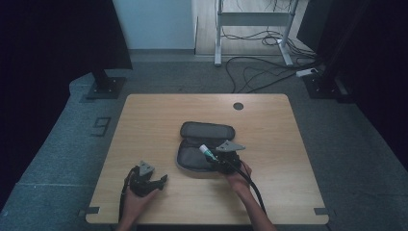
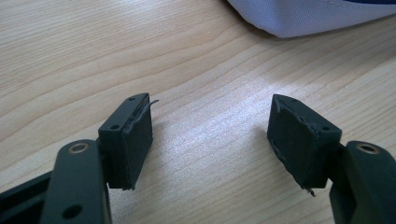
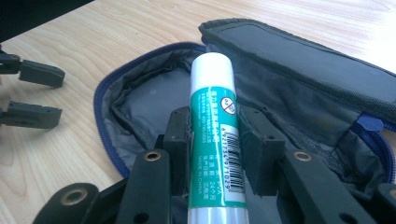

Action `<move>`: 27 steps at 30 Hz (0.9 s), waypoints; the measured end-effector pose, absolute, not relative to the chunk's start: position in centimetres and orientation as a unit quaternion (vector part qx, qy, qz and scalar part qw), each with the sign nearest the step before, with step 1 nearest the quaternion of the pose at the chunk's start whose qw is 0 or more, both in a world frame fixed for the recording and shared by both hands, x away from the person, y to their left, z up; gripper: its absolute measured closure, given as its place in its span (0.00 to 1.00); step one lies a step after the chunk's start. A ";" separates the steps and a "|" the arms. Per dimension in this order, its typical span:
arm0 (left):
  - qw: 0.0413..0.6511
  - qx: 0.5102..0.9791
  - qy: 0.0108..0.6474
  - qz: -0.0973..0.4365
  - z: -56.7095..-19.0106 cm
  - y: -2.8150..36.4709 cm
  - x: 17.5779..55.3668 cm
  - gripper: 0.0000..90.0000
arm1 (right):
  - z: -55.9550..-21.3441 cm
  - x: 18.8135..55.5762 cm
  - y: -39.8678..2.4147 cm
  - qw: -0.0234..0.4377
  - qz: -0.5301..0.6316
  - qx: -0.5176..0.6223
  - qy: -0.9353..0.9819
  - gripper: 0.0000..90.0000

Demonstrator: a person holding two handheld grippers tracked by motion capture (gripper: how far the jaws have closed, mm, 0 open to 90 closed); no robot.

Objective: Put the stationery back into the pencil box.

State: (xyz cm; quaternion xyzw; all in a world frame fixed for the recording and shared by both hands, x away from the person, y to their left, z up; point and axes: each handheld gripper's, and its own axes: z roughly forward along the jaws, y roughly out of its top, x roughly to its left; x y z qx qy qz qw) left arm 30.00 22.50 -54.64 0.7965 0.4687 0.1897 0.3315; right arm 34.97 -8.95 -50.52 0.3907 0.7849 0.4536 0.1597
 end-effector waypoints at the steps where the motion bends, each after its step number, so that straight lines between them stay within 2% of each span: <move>1: 0.332 0.797 0.469 0.190 -54.6 22.5 30.0 0.35 | -50.6 35.0 -9.0 0.160 0.453 0.391 0.785 0.72; 27: 0.332 0.796 0.469 0.190 -54.6 22.5 30.0 0.35 | -52.5 36.1 -8.4 0.187 0.405 0.399 0.801 0.72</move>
